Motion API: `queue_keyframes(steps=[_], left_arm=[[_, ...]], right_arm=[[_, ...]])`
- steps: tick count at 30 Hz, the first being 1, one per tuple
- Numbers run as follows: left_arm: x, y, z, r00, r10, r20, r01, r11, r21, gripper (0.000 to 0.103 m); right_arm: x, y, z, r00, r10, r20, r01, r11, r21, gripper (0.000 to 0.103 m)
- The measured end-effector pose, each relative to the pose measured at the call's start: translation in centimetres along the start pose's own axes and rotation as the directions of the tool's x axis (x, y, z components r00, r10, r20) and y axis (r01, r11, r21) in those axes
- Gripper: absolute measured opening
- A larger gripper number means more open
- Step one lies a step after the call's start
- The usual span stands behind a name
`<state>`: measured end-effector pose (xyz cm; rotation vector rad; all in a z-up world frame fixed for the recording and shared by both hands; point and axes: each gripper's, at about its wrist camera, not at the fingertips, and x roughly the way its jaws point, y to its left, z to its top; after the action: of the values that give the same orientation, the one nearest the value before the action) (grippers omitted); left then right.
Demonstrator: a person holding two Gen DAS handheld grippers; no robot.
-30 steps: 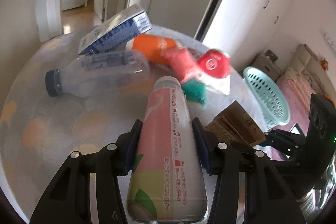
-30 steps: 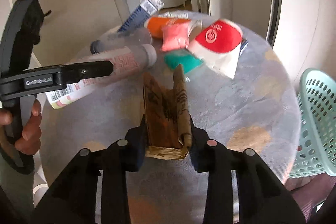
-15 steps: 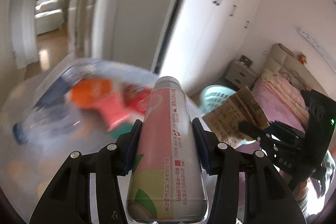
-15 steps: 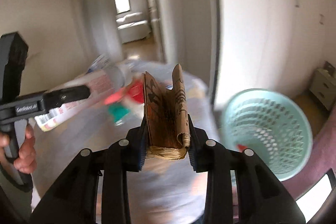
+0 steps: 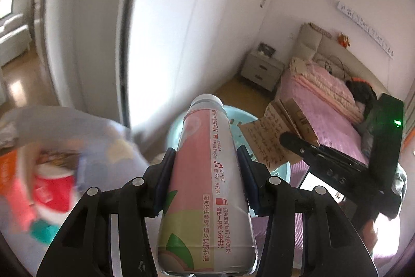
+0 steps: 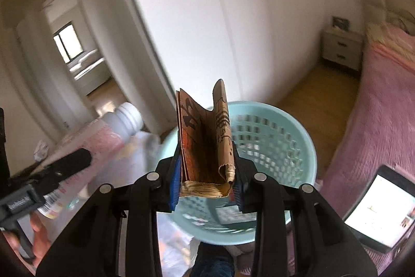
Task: Collect trash
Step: 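Move both items over the teal basket and release them inside, then grasp the clear plastic bottle with the left tool while the right tool grasps the red-and-white cup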
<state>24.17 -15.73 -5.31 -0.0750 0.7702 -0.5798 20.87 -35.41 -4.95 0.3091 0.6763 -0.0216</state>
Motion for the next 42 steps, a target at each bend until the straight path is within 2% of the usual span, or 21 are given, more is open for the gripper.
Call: queue_keyframes(steps=[3, 8, 11, 14, 19, 21, 22, 23, 31, 36, 42], left_arm=[[4.4, -0.4, 0.7, 0.998, -0.016, -0.060, 0.015, 1.000, -0.014, 0.047], [9.1, -0.8, 1.0, 0.993, -0.013, -0.122, 0.011, 1.000, -0.021, 0.047], [10.3, -0.9, 1.1, 0.990, -0.011, -0.138, 0.009, 1.000, -0.014, 0.047], [10.0, -1.0, 1.3, 0.994, -0.001, -0.113, 0.000, 1.000, -0.009, 0.051], [7.9, -0.7, 1.2, 0.997, 0.021, -0.077, -0.021, 1.000, -0.002, 0.051], [7.0, -0.4, 1.1, 0.998, 0.031, -0.063, -0.031, 1.000, -0.001, 0.052], [6.4, -0.3, 1.1, 0.998, 0.037, -0.053, -0.037, 0.999, -0.001, 0.056], [5.8, -0.3, 1.0, 0.998, 0.044, -0.042, -0.044, 0.999, -0.003, 0.060], [-0.5, 1.4, -0.3, 0.995, 0.077, 0.056, -0.075, 0.997, -0.031, 0.066], [-5.0, 3.3, -1.0, 0.988, 0.106, 0.115, -0.098, 0.993, -0.067, 0.066], [-11.0, 6.6, -1.9, 0.964, 0.186, 0.192, -0.164, 0.978, -0.126, 0.066]], right_arm=[[1.0, -1.5, 0.1, 0.999, -0.030, -0.017, 0.031, 0.999, 0.027, 0.029], [2.7, -2.5, 0.2, 0.995, -0.080, -0.054, 0.083, 0.996, 0.046, 0.029], [3.8, -2.9, 0.2, 0.993, -0.091, -0.071, 0.095, 0.994, 0.058, 0.032], [5.0, -3.3, 0.5, 0.992, -0.096, -0.086, 0.101, 0.993, 0.060, 0.034], [5.7, -2.9, 0.8, 0.991, -0.103, -0.090, 0.108, 0.993, 0.056, 0.039], [6.0, -2.7, 0.9, 0.989, -0.112, -0.096, 0.117, 0.992, 0.049, 0.051], [6.1, -2.8, 1.0, 0.989, -0.116, -0.095, 0.121, 0.991, 0.053, 0.061], [6.1, -2.9, 1.0, 0.989, -0.116, -0.090, 0.121, 0.991, 0.062, 0.063], [4.2, -1.7, 0.6, 0.993, -0.097, -0.060, 0.100, 0.994, 0.049, 0.063], [1.9, 2.3, 0.5, 0.999, -0.039, -0.016, 0.039, 0.999, -0.017, 0.063], [-0.2, 9.0, 0.1, 0.997, 0.076, 0.021, -0.073, 0.988, -0.134, 0.063]])
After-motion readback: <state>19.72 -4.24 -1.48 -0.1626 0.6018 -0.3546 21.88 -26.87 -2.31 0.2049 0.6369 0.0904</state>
